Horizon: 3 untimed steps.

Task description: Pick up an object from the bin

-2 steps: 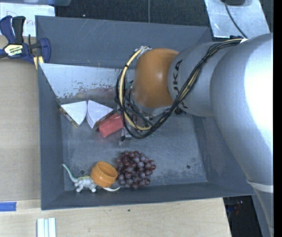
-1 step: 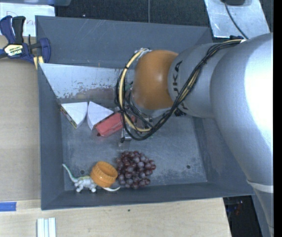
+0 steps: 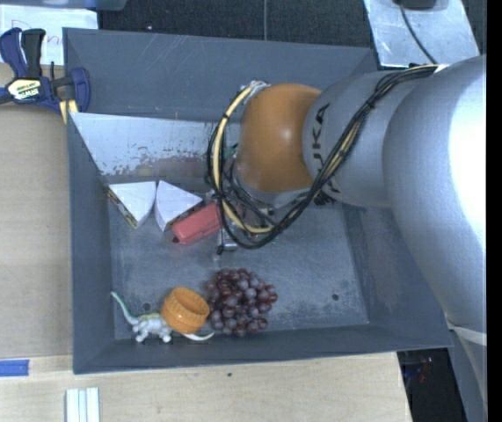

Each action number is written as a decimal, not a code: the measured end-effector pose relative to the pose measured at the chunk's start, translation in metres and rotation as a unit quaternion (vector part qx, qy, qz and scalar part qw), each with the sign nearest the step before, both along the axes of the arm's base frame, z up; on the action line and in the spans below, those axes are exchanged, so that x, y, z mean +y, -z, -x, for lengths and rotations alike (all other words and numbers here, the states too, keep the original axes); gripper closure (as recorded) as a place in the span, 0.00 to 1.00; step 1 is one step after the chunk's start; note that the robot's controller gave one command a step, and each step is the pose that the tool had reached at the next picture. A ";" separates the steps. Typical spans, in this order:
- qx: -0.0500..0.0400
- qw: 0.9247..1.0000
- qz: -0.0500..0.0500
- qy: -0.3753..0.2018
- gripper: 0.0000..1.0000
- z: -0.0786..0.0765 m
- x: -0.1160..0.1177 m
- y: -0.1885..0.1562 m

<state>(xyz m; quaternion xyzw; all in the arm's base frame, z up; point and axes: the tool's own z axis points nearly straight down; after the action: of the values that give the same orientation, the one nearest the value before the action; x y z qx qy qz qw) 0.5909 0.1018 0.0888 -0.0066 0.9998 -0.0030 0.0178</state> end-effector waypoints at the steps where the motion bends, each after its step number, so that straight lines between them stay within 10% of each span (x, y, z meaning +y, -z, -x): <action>1: -0.005 0.999 -0.003 0.052 1.00 0.026 -0.002 -0.018; 3: -0.001 0.999 -0.001 0.035 1.00 0.011 0.005 -0.077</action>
Offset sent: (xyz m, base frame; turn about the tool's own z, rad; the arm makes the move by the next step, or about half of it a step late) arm 0.0000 0.0000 0.0000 0.0000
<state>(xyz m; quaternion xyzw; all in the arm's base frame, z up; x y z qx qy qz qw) 0.5803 0.1072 0.1660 0.0288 0.9994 -0.0026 0.0187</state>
